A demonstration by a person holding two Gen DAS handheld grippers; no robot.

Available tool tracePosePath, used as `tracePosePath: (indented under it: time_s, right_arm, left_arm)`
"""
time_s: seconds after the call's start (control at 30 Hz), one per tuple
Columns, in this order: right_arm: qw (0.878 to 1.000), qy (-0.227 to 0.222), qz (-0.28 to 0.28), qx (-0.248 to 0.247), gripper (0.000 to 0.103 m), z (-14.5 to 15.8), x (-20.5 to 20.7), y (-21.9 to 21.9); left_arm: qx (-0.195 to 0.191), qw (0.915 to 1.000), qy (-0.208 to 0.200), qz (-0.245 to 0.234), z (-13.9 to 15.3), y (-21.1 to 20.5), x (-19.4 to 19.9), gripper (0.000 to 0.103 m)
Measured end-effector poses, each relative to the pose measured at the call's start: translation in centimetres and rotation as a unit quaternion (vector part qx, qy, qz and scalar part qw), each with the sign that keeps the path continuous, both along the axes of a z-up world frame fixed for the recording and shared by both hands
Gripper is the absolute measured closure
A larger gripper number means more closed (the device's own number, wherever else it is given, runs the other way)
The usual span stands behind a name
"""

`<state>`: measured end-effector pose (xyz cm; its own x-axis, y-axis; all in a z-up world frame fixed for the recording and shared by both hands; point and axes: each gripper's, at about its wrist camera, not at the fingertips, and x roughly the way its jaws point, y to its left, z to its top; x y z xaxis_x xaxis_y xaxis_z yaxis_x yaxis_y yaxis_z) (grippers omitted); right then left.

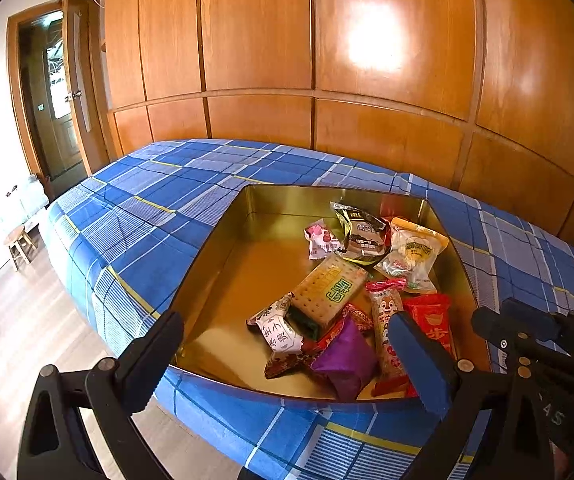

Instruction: Organize snacks

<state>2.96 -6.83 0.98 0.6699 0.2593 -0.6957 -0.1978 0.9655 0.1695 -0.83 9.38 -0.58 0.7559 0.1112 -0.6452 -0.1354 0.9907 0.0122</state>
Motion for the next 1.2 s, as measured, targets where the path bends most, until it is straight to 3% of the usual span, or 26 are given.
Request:
tracePosePath:
  time_s: [1.2]
  right_arm:
    - [1.0, 0.0, 0.0, 0.003, 0.068, -0.09, -0.08, -0.19]
  left_arm:
    - [0.005, 1.0, 0.002, -0.004, 0.14, -0.31, -0.13, 0.0]
